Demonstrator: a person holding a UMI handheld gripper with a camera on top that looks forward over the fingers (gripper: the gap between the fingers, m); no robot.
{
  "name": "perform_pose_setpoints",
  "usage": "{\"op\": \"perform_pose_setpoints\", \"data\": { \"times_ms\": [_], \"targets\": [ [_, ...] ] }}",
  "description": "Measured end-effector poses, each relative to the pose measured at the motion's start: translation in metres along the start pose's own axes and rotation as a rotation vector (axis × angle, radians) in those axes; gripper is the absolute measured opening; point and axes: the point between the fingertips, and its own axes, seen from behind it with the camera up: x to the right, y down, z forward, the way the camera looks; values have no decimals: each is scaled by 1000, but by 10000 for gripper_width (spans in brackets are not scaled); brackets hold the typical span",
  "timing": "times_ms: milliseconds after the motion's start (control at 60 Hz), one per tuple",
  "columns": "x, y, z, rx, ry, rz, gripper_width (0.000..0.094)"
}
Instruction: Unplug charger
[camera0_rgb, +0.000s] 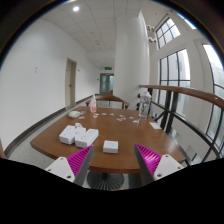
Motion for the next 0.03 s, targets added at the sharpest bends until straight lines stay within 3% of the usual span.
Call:
{"op": "perform_pose_setpoints", "data": {
  "times_ms": [33],
  "targets": [
    [0, 0, 0, 5, -1, 6, 846]
  ]
}}
